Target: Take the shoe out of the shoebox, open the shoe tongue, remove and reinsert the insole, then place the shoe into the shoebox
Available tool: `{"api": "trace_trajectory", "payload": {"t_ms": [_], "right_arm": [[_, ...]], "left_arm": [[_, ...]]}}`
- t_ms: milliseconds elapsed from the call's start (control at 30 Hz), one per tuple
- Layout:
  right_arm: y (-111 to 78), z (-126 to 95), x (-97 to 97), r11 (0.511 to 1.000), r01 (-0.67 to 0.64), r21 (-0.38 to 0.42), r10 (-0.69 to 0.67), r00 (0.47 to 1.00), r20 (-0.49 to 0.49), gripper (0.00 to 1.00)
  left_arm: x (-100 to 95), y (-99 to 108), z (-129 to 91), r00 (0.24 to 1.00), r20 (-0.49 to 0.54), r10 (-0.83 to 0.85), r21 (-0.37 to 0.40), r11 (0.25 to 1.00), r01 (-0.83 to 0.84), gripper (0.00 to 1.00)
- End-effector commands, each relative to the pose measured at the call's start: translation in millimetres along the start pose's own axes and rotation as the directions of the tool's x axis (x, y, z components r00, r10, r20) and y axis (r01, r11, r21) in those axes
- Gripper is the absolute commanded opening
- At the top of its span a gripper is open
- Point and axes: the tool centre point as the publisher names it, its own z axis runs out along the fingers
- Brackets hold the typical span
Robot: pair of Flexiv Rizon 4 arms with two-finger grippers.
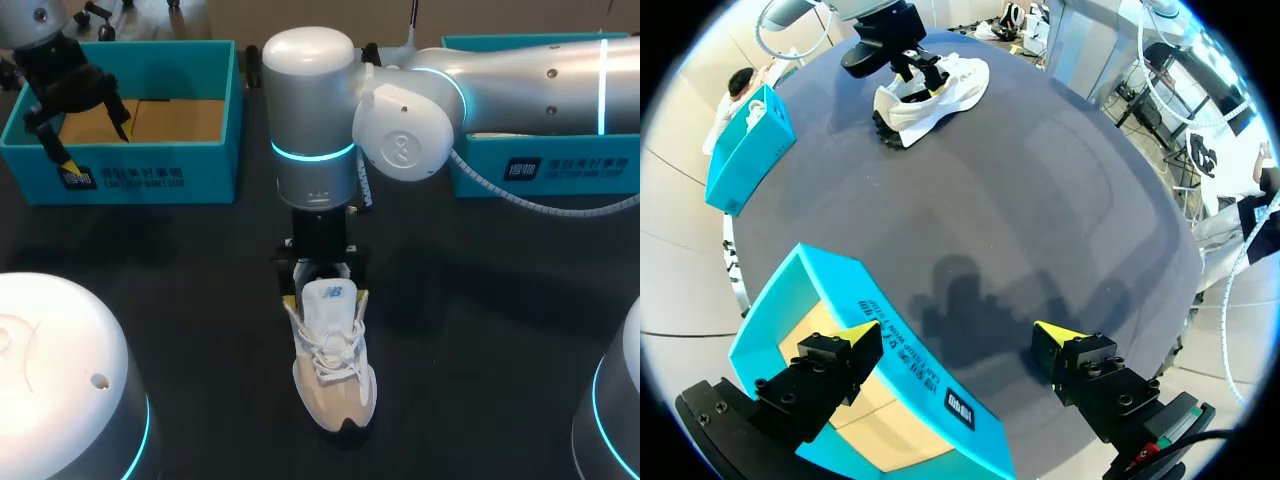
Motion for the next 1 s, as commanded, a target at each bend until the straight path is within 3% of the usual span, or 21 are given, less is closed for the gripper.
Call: {"api": "trace_trajectory", "payload": {"t_ms": [33,300,700,1000], "right_arm": [[-3.7,3,-1.3,1.000,-0.008,-0.001,0.008,1.000,-0.008,1.00],[-9.3,-7,1.1,0.999,-0.024,-0.026,0.024,1.000,0.016,1.00],[16.8,-3,-6.7,0.999,0.052,-0.009,-0.052,0.999,0.006,1.00],[6.0,-8,-3.0,0.999,0.037,-0.003,-0.037,0.999,0.015,1.00]], "left_arm": [[0.2,0,0,1.000,-0.001,0.001,-0.002,1.000,-0.001,1.00],[0.2,0,0,1.000,-0.001,0.001,-0.002,1.000,-0.001,1.00],[0.2,0,0,1.000,-0.001,0.001,-0.002,1.000,-0.001,1.00],[0.2,0,0,1.000,-0.001,0.001,-0.002,1.000,-0.001,1.00]]}}
